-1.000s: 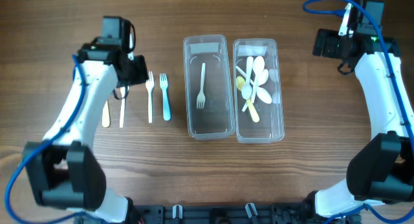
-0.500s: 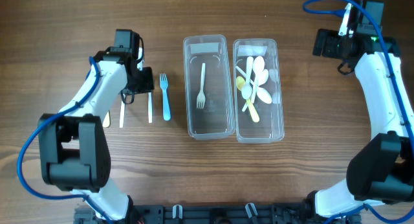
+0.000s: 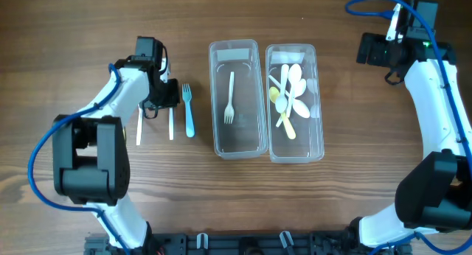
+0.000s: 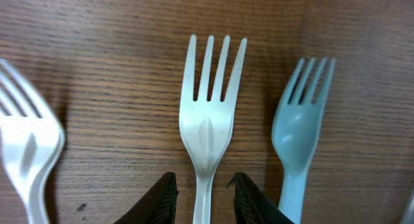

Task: Pack container
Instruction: 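Move the left gripper to the grey-white fork and grasp it, then place the grey-white fork into the left container and release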

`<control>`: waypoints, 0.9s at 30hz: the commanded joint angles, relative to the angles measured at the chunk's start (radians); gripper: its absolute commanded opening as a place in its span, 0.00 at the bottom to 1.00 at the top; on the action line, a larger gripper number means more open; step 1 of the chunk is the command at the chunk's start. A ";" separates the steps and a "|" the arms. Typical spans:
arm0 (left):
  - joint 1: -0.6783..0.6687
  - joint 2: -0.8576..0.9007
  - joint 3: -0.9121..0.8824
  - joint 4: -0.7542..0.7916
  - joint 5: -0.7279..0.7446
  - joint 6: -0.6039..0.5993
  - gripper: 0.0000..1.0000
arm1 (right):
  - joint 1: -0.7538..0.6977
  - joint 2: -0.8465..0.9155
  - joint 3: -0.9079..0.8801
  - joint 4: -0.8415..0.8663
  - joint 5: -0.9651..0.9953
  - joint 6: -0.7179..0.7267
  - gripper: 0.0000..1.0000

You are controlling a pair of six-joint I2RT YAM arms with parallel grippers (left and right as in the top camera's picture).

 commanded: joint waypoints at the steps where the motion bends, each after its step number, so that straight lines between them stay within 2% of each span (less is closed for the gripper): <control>1: -0.003 0.036 -0.008 0.002 0.026 0.023 0.31 | 0.004 -0.022 0.018 0.003 0.014 0.011 1.00; 27: -0.003 0.038 -0.038 0.024 0.025 0.023 0.26 | 0.004 -0.022 0.018 0.003 0.014 0.011 1.00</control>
